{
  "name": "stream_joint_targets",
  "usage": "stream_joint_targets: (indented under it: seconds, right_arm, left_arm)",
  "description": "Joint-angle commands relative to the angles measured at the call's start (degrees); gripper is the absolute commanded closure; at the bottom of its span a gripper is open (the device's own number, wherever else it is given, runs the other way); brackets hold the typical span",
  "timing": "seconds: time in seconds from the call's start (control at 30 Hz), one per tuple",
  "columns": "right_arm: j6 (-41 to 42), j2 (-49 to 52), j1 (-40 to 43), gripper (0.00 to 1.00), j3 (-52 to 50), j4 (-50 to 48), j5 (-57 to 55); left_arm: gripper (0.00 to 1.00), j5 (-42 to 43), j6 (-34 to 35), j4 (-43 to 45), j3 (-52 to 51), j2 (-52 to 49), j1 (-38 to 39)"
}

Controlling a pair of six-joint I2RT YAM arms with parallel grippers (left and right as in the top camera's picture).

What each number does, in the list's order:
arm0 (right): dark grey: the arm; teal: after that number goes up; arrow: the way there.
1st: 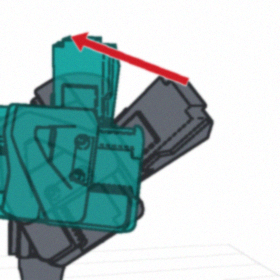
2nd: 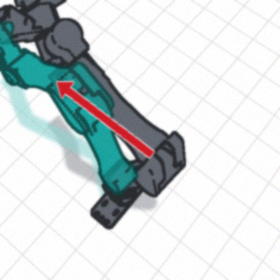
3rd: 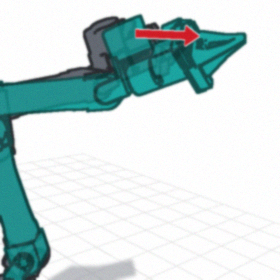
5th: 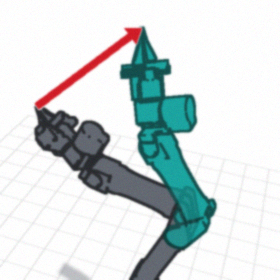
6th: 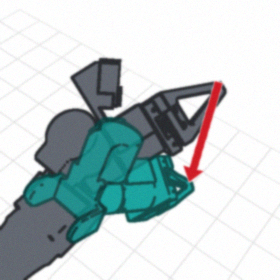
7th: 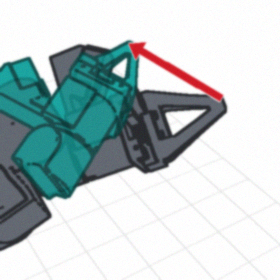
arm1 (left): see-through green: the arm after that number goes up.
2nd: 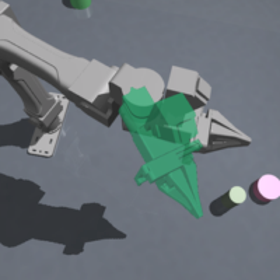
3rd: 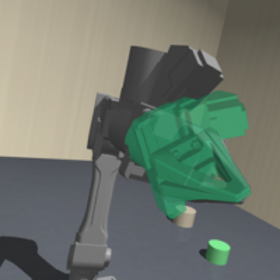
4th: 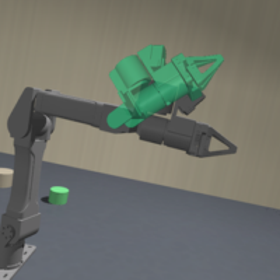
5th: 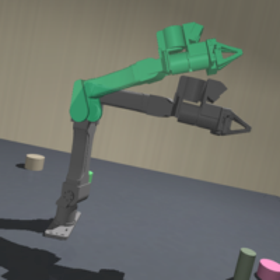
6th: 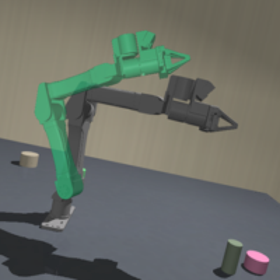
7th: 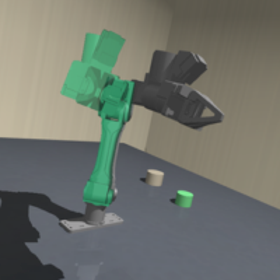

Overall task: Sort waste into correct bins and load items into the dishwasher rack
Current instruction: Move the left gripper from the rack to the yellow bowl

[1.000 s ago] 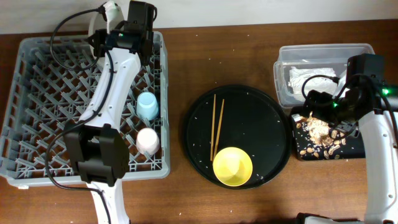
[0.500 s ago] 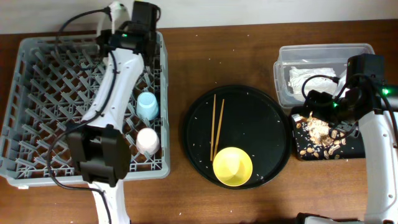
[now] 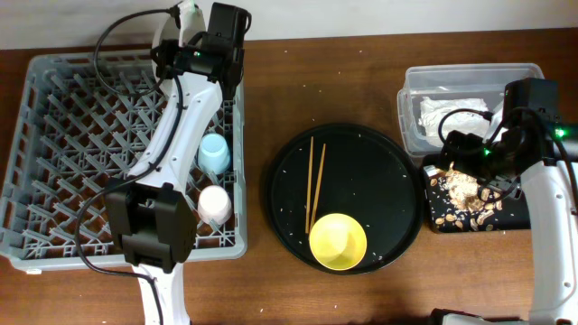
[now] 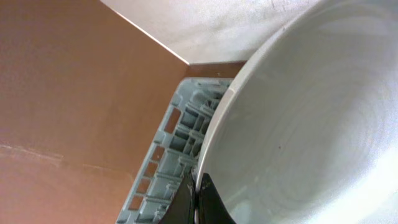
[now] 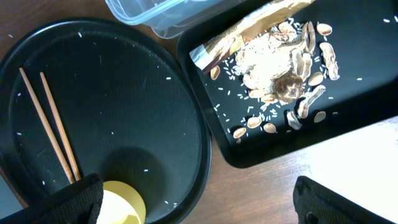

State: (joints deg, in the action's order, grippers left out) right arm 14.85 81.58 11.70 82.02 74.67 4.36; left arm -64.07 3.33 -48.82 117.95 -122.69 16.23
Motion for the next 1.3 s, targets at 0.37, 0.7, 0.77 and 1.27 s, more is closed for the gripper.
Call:
stream_joint_targets:
  seconds: [0.37, 0.7, 0.77, 1.27]
  right_arm:
    - [0.2, -0.5, 0.3, 0.02, 0.5, 0.4, -0.3]
    - [0.2, -0.5, 0.3, 0.01, 0.5, 0.3, -0.3]
    - [0.2, -0.5, 0.3, 0.02, 0.5, 0.3, -0.3]
    - [0.2, -0.5, 0.3, 0.02, 0.5, -0.1, -0.3]
  left_arm:
    - [1.0, 7.3, 7.7, -2.8, -8.3, 0.7, -0.3]
    - [1.0, -2.0, 7.3, -3.2, -8.3, 2.4, 0.3]
    - [0.99, -2.3, 6.8, -3.1, -8.3, 2.4, 0.3]
    - [0.45, 7.1, 2.9, -2.7, -4.3, 2.8, 2.6]
